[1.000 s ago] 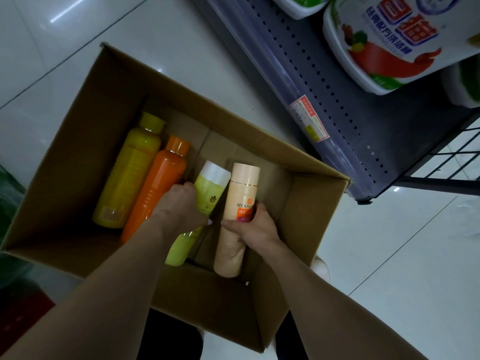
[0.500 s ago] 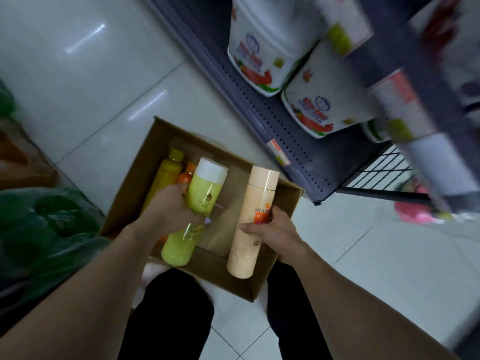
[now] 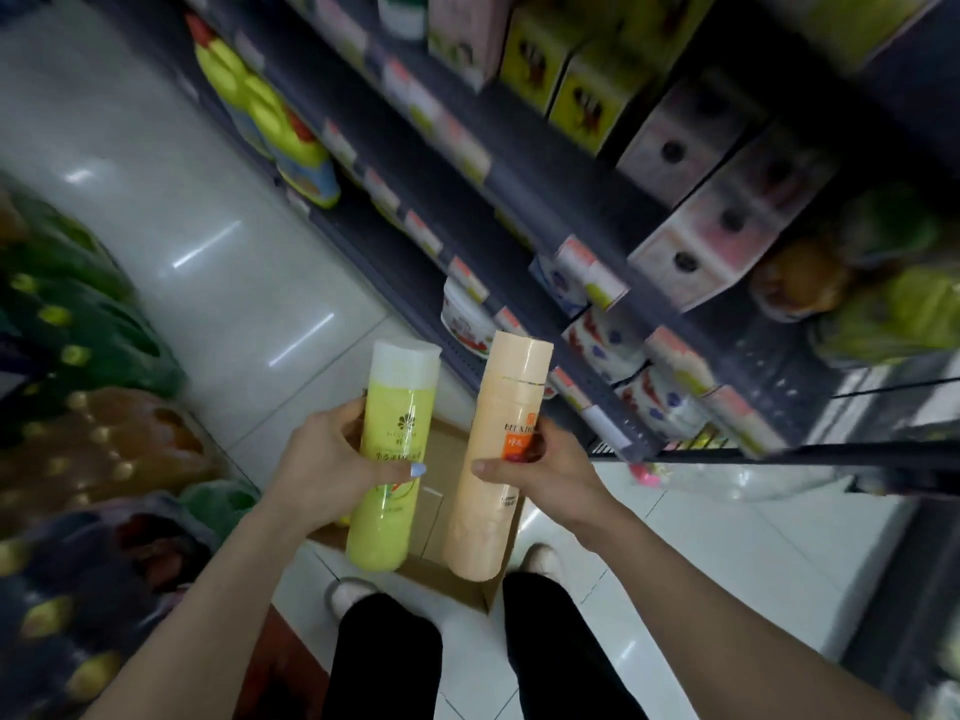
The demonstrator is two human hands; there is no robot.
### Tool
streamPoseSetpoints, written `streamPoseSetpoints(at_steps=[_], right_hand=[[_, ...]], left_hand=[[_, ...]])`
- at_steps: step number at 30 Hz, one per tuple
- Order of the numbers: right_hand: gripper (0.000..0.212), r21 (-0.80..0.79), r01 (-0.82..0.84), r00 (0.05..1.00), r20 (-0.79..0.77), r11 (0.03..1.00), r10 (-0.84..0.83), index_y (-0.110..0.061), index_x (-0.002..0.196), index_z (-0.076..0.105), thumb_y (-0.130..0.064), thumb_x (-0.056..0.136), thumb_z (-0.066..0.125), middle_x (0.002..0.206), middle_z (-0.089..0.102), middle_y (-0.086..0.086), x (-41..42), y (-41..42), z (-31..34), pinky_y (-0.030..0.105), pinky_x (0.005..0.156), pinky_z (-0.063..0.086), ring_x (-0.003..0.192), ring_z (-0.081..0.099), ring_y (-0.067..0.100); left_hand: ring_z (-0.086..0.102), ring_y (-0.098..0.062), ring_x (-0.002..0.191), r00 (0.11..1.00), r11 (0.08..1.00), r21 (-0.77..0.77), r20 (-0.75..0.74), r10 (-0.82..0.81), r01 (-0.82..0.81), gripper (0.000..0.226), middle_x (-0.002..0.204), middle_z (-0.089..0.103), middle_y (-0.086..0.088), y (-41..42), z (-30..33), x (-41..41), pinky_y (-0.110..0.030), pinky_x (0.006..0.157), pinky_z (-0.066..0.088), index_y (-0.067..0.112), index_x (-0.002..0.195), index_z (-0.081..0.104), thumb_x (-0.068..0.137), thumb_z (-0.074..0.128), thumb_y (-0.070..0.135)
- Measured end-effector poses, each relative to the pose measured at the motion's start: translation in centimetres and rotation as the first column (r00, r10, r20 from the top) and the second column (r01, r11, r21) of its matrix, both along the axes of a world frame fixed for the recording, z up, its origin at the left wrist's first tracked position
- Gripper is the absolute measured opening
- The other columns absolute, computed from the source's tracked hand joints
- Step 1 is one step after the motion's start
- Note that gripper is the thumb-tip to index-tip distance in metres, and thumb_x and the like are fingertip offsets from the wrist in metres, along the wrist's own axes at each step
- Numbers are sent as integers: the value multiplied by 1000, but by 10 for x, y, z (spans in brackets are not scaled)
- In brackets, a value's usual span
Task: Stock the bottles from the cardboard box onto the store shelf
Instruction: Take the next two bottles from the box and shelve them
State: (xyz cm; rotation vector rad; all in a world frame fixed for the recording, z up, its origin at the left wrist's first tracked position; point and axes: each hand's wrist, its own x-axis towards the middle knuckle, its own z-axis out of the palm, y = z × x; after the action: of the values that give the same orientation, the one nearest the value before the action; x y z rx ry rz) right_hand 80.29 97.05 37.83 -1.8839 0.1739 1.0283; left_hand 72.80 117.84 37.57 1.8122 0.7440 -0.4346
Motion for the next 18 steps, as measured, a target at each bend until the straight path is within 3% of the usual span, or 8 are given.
streamPoseSetpoints(at_steps=[5,8,10,15,18], right_hand=[[48,64,-40,988,149,997,30,-26,107,58,-19,67,84,101,71,-6,11,6,104,37,89,55,96,68,11],[47,107,-70,972,233,992,43,-28,105,58,-20,68,84,100,71,-9,17,7,156,24,79,56,91,69,4],[42,146,-72,960,279,987,29,-30,100,59,-15,69,84,94,72,-10,20,7,187,16,69,56,84,69,0],[47,173,-111,931,362,979,42,-24,107,61,-19,68,84,103,73,-2,26,-2,254,33,86,57,96,69,12],[49,187,-106,912,409,977,20,-19,111,62,-18,67,85,101,74,-1,32,-13,288,32,83,58,93,71,12]], left_hand=[[72,-19,82,990,998,-33,124,59,-56,64,84,76,7,9,99,8,-39,77,58,30,91,70,29,85,42],[72,-10,73,971,998,-44,231,56,-47,62,84,74,16,9,151,17,-27,67,58,36,90,67,32,88,38],[69,1,66,954,999,-33,298,33,-25,56,80,72,25,7,184,23,-14,56,53,34,93,66,44,92,24],[66,8,66,907,998,8,418,-59,62,45,75,69,32,-2,258,39,-7,51,47,32,88,64,55,88,13],[67,5,68,879,992,18,462,-120,126,43,80,72,26,-8,291,48,-8,54,49,24,90,68,55,88,10]])
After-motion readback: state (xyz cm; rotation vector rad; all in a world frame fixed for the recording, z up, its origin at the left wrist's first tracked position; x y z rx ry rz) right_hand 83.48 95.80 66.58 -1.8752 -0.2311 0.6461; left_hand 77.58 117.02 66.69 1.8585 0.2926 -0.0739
